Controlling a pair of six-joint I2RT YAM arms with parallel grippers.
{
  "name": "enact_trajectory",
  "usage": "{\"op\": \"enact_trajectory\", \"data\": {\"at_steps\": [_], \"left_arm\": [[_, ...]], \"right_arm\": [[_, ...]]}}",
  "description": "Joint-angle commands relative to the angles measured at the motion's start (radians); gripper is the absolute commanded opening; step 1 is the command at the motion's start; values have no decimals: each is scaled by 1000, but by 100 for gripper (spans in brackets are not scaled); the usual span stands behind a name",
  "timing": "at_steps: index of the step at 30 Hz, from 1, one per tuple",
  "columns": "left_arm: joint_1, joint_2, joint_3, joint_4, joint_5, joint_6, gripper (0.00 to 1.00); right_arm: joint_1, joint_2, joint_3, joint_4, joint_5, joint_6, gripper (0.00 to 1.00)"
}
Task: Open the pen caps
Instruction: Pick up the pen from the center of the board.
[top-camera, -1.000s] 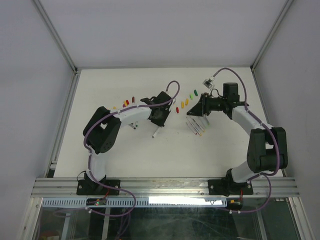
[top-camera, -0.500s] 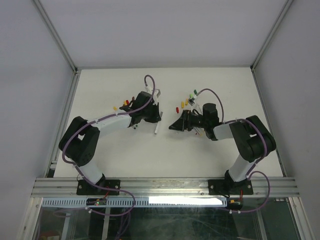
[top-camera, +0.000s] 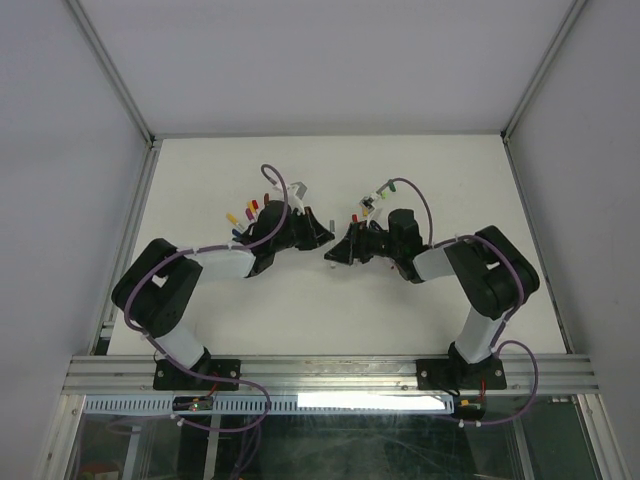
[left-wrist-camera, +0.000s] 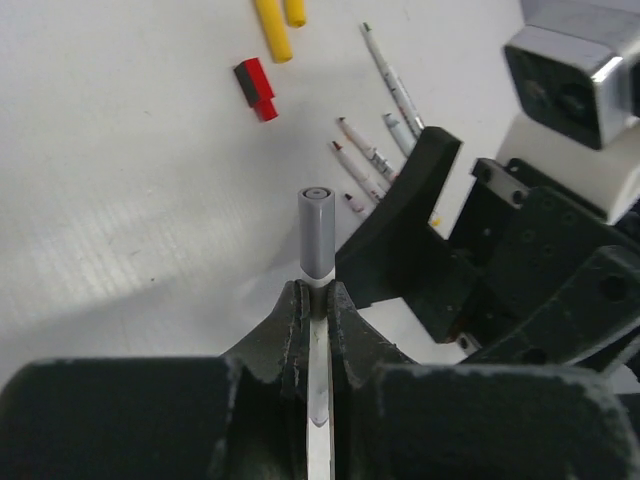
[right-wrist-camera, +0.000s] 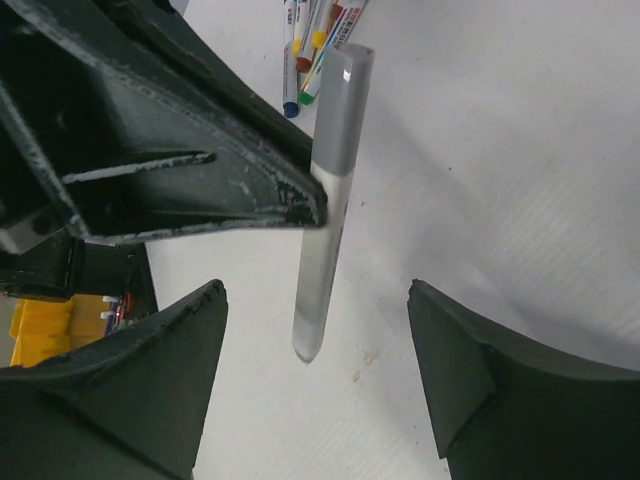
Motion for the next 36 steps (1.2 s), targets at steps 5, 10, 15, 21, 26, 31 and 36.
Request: {"op": "enact_trajectory", "data": {"at_steps": [5, 10, 15, 21, 26, 31, 36], "left_arm": [[5, 60, -51, 315, 108, -150, 0], [6, 75, -74, 336, 80, -151, 0], [21, 0, -119, 374, 57, -131, 14], [25, -201, -233, 420, 13, -57, 45], [30, -387, -348, 483, -2, 1, 72], [33, -528, -454, 564, -2, 13, 99], [33, -600, -534, 665, -1, -52, 99]], "right_arm": [[39, 58, 105, -86, 73, -99, 53], [38, 47, 109, -93, 58, -100, 5], [22, 33, 117, -109, 29, -80, 0], [-7, 4, 162, -194, -66, -86, 0], [-9, -73, 251, -432, -66, -86, 0], [-30, -128, 409, -882, -282, -554, 0], [-50, -179, 504, -1176, -322, -757, 0]]}}
